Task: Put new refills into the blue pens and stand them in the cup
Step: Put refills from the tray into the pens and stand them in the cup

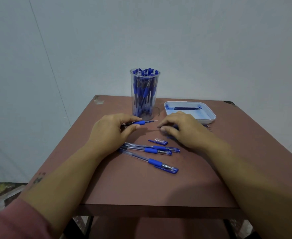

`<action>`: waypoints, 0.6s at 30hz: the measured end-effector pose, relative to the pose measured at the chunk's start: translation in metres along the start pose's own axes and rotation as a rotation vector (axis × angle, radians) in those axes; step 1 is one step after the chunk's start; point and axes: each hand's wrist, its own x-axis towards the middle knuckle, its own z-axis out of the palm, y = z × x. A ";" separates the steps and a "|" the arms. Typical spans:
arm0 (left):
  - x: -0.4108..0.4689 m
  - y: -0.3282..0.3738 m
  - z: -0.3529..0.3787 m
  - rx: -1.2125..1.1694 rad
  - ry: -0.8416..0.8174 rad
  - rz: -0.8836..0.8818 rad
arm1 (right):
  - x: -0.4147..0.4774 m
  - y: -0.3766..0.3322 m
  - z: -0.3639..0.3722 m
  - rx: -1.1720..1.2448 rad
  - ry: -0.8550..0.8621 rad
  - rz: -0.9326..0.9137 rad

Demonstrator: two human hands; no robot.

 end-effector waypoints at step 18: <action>-0.003 0.009 0.003 -0.050 -0.023 0.075 | -0.004 -0.011 0.012 0.205 0.123 -0.035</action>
